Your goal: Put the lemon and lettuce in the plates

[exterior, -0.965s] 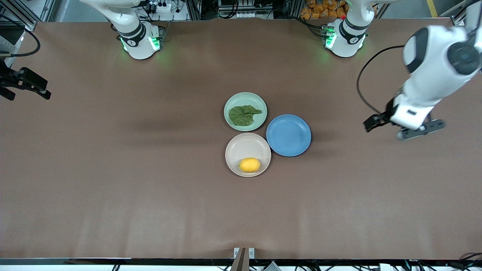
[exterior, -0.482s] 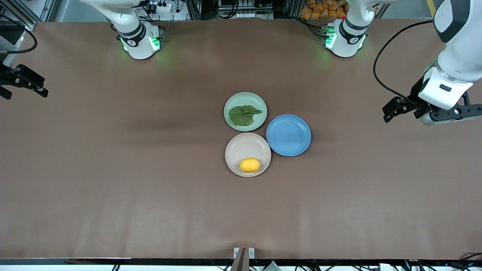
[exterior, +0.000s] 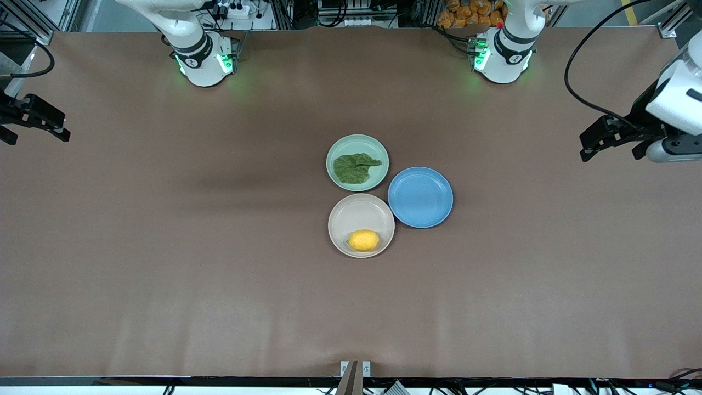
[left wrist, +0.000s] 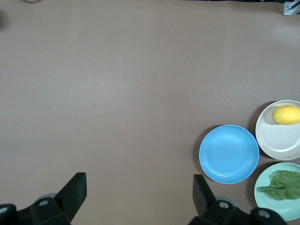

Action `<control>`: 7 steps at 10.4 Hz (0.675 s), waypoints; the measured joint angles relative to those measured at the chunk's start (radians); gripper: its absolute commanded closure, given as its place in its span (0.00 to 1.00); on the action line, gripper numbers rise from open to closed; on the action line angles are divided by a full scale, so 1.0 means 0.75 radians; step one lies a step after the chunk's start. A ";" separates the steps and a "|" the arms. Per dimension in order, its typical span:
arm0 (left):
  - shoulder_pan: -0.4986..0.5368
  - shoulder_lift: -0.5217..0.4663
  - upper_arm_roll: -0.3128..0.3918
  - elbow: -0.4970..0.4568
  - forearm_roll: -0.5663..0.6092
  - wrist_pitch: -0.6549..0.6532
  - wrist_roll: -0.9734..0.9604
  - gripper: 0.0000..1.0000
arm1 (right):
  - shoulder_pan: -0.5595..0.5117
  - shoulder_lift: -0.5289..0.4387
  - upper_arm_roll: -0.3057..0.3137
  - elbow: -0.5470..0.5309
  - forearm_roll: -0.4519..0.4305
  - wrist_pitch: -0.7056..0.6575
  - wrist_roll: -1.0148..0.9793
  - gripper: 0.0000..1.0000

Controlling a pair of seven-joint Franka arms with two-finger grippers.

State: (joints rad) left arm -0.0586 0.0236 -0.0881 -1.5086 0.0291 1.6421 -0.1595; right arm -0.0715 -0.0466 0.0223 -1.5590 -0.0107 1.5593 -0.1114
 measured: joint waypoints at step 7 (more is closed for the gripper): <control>-0.012 0.000 -0.020 0.044 -0.045 -0.110 0.011 0.00 | 0.000 0.000 -0.002 0.002 0.000 0.000 0.000 0.00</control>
State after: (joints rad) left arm -0.0676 0.0233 -0.1029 -1.4757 -0.0050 1.5594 -0.1512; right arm -0.0715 -0.0465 0.0208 -1.5577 -0.0107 1.5593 -0.1115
